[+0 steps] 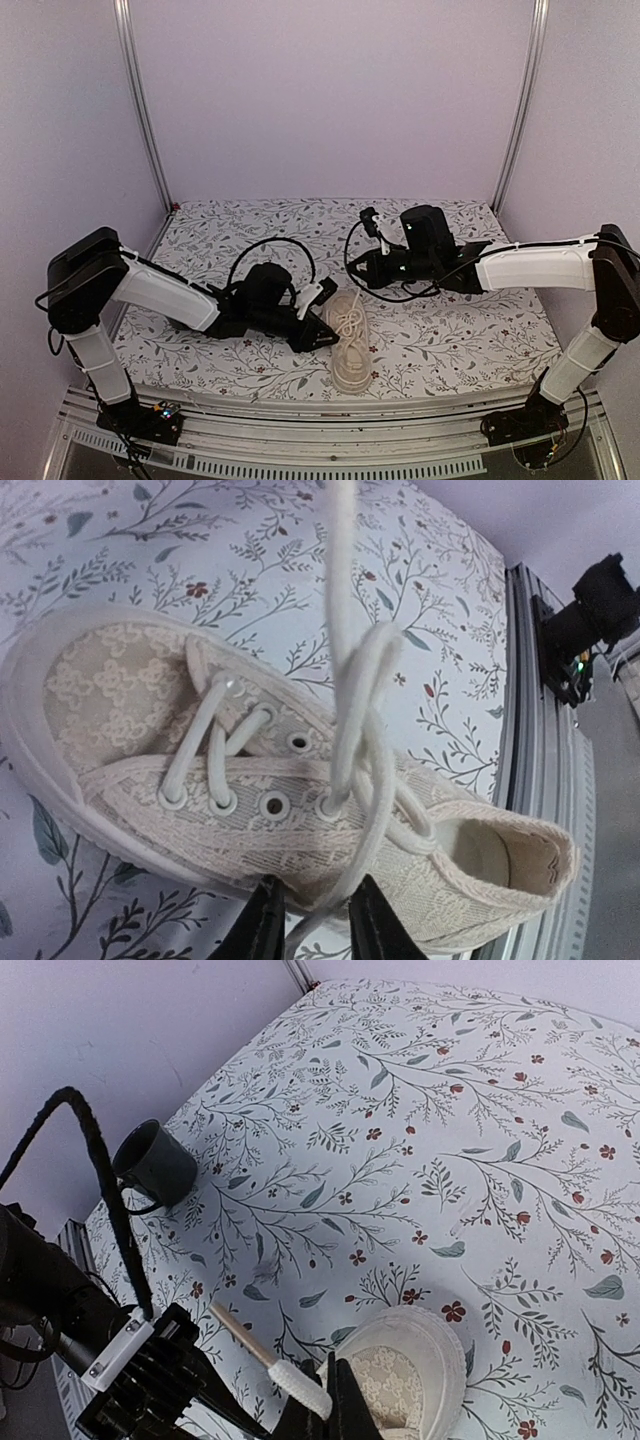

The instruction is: Tie the shoes

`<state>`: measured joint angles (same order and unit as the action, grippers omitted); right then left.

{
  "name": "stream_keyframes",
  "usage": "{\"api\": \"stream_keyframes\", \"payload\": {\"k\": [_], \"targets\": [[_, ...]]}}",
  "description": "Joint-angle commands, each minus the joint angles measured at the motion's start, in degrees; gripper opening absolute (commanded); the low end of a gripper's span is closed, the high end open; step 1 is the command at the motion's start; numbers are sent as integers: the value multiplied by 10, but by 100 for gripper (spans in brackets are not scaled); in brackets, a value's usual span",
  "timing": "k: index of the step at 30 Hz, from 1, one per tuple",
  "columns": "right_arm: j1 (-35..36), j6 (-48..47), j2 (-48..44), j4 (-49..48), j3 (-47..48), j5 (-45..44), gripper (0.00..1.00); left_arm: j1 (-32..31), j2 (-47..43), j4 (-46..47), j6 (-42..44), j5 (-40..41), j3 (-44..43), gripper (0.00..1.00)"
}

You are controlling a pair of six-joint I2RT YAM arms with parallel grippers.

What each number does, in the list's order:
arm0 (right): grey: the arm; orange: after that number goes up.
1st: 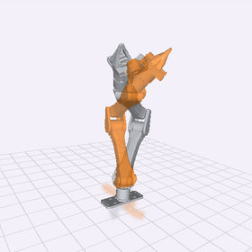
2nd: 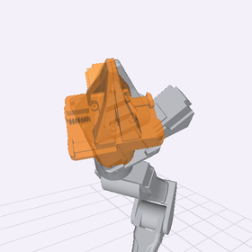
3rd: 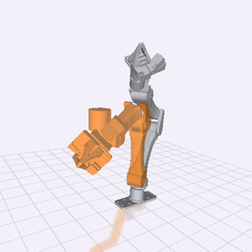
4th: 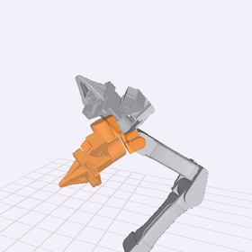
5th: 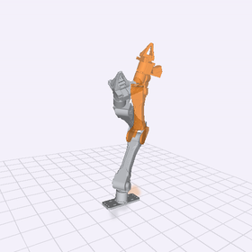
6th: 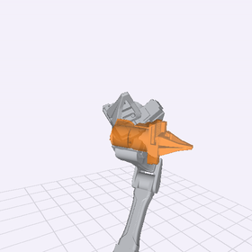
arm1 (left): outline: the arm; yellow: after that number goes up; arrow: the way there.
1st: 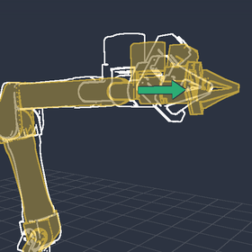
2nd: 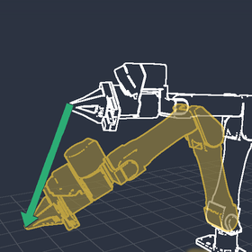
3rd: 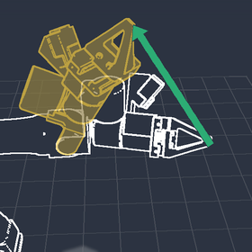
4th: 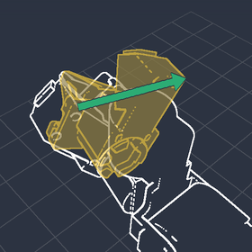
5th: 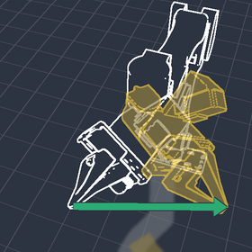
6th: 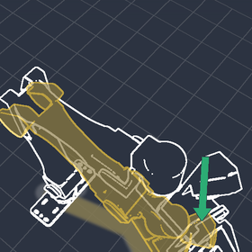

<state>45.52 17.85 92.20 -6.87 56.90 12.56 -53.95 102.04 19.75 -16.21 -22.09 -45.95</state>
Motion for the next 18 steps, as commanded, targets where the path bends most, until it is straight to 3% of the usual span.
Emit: {"api": "stream_keyframes", "payload": {"k": [1, 5, 12, 18], "targets": [[1, 8, -21, -15, -10, -10, 2, -17, 10, 2, 7, 17, -10, 16], [1, 20, -47, -8, -23, -50, 2, -20, -16, 7, -5, 67, 6, 0], [1, 57, -130, 108, -47, -190, 2, -19, -81, -27, -40, 145, 45, 0], [-14, 108, -187, 216, -92, -244, 2, -17, -121, -84, -80, 206, 84, 0]]}}
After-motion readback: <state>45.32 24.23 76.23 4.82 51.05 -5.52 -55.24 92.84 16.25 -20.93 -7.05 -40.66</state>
